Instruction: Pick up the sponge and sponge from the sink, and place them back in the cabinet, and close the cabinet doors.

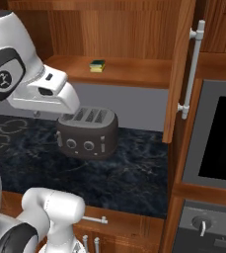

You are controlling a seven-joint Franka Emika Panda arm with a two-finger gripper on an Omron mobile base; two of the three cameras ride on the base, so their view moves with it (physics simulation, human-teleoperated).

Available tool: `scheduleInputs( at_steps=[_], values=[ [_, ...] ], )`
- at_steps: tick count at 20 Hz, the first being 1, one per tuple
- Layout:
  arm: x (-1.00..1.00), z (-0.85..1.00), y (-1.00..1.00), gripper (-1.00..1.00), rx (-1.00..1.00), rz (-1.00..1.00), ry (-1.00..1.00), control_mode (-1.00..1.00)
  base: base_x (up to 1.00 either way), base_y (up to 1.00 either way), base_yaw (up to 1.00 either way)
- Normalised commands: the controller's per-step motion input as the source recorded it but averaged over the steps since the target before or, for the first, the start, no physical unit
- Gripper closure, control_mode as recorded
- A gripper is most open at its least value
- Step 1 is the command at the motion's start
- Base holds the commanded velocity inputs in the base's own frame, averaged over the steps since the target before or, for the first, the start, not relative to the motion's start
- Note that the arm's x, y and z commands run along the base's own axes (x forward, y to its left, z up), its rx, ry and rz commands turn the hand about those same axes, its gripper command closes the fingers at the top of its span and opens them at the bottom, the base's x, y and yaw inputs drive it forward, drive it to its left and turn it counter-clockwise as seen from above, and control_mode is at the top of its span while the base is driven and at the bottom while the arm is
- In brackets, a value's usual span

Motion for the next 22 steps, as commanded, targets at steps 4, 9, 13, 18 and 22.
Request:
scheduleInputs(
  at_steps=[4, 9, 13, 18, 22],
  values=[
    [-0.36, -0.05, 0.00, -1.00, 0.00, 0.00, 0.00, -1.00, 0.00, 0.00, 0.00],
    [-0.03, 0.00, 0.00, -1.00, 0.00, 0.00, 0.00, -1.00, 0.00, 0.00, 0.00],
    [0.00, 0.00, 0.00, -1.00, 0.00, 0.00, 0.00, -1.00, 0.00, 0.00, 0.00],
    [-0.27, -0.01, 0.00, -1.00, 0.00, 0.00, 0.00, -1.00, 0.00, 0.00, 0.00],
    [-0.60, -0.09, 0.00, -1.00, 0.00, 0.00, -0.01, -1.00, 0.00, 0.00, 0.00]
  ],
)
